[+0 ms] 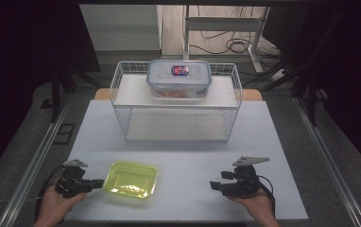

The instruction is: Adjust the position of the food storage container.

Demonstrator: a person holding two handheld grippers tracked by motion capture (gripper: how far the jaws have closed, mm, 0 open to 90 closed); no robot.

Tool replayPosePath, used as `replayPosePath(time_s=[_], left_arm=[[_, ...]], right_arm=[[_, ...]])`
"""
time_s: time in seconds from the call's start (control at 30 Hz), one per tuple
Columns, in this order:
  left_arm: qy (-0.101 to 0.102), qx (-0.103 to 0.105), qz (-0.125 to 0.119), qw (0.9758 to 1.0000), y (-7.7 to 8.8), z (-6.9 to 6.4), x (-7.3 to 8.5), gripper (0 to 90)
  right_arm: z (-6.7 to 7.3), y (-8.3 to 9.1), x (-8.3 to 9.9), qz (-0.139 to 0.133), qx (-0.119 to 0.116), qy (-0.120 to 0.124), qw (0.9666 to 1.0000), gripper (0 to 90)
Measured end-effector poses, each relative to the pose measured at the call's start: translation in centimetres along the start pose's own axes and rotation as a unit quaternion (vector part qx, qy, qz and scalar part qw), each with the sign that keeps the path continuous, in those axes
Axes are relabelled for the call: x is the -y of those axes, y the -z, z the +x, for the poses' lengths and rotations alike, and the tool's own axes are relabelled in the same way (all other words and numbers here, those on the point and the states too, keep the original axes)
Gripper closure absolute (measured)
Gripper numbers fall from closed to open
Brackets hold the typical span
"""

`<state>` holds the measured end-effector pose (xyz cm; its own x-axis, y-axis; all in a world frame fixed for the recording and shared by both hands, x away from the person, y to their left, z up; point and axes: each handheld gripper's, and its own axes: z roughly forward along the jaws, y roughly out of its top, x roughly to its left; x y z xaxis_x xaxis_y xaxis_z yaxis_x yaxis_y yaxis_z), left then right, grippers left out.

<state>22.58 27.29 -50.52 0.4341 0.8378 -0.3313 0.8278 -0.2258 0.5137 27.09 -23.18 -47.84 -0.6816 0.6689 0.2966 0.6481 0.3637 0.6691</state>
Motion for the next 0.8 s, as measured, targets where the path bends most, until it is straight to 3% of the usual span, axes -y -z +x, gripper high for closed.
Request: replayPosePath(time_s=[0.2, 0.33, 0.37, 0.43, 0.6, 0.8], left_arm=[[-0.020, 0.010, 0.007, 0.9997, -1.4, -1.8, -1.1, 90.0], [-0.028, 0.018, 0.013, 0.9994, -2.0, -2.6, -1.6, 90.0], [-0.022, 0.021, 0.009, 0.9995, -2.3, -3.0, -1.7, 90.0], [-0.035, 0.029, 0.020, 0.9988, -2.9, -3.7, -2.2, 90.0], [-0.042, 0.034, 0.016, 0.9984, -4.1, -5.3, -3.1, 90.0], [-0.043, 0.039, 0.015, 0.9982, -5.2, -6.2, -4.1, 90.0]], right_arm=[[0.0, 0.0, 0.0, 0.000, 0.000, 0.000, 1.0000, 32.5], [0.0, 0.1, 0.0, 0.000, 0.000, 0.000, 1.0000, 32.4], [0.0, 0.1, 0.0, -0.001, 0.000, -0.001, 1.0000, 32.4], [-0.1, 0.1, 0.0, -0.002, 0.001, 0.000, 1.0000, 32.4], [-0.1, 0.2, 0.0, -0.003, 0.001, 0.000, 1.0000, 32.4], [-0.2, 0.2, 0.0, -0.003, 0.001, -0.001, 1.0000, 32.4]])
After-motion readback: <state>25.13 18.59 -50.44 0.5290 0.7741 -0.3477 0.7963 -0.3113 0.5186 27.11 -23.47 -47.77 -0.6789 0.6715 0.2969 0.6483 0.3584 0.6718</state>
